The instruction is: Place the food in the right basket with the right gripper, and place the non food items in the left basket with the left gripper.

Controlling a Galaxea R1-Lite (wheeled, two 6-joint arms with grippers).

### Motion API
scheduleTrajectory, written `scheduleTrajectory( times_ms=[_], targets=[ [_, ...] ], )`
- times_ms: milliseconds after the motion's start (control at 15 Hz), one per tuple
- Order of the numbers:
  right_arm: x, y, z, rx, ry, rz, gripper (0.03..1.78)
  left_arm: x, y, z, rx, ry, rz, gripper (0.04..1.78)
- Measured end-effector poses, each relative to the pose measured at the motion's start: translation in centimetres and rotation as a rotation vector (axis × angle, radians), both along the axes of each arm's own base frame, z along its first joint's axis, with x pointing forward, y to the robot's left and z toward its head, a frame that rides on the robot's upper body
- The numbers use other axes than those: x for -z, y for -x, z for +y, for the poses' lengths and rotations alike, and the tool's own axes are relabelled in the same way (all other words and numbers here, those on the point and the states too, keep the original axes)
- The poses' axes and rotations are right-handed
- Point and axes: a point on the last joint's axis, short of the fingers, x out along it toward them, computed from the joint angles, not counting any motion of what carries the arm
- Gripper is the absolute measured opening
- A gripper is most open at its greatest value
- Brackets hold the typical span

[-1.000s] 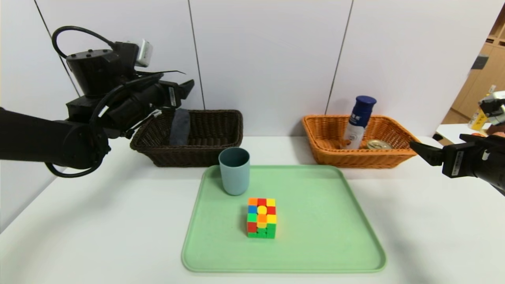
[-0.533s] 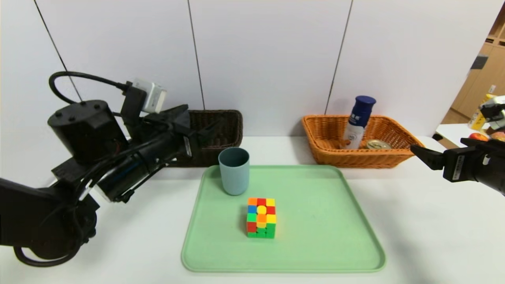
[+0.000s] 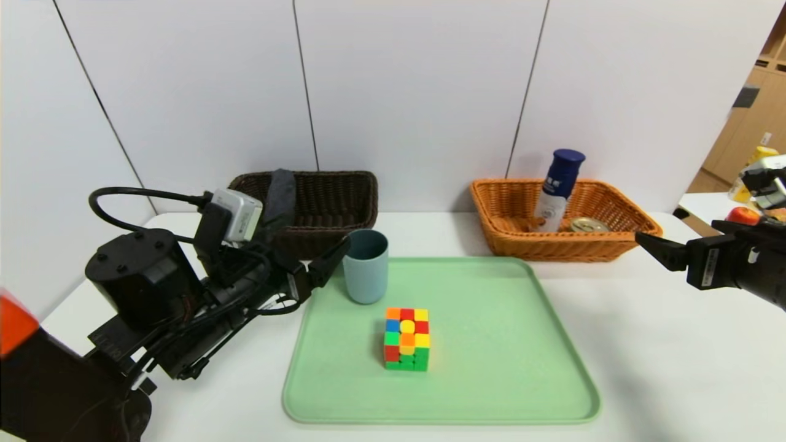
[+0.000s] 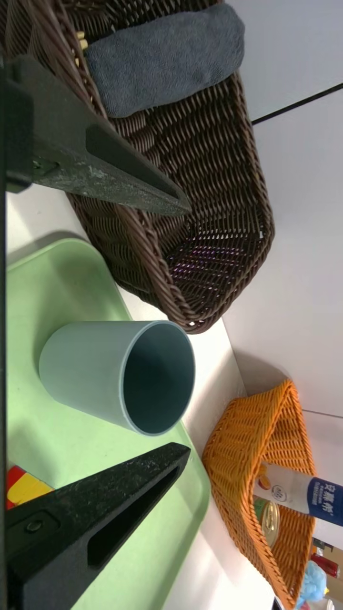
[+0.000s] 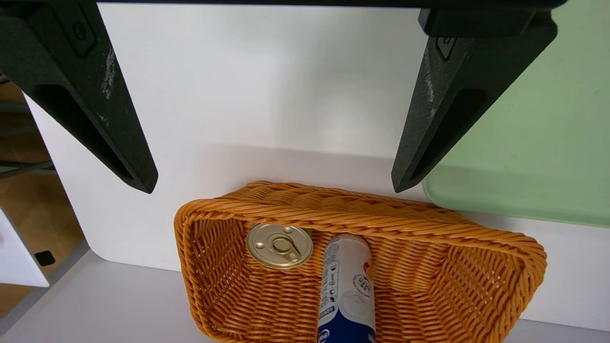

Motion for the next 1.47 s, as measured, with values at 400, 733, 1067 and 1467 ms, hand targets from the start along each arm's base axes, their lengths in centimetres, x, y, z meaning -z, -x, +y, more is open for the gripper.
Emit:
scheduleTrajectory(
  times_ms=[400,733,1067,1467],
  targets=[
    [0.2,-0.3,0.0,0.001,0.0,0.011,1.69,3.9,-1.0,-1.8,0.04,-0.064,0.116,1.69],
    [0.3,-0.5,-0.1,0.008,-0.002,0.014,1.69,5.1,-2.0,-2.7,0.046,-0.076,0.137,1.69],
    [0.4,-0.7,-0.2,0.01,-0.003,0.019,1.69,5.8,-3.6,-4.4,0.066,-0.072,0.119,1.69],
    [0.3,-0.9,-0.2,0.013,-0.006,0.013,1.7,6.8,-5.2,-5.7,0.076,-0.072,0.114,1.69]
  ],
)
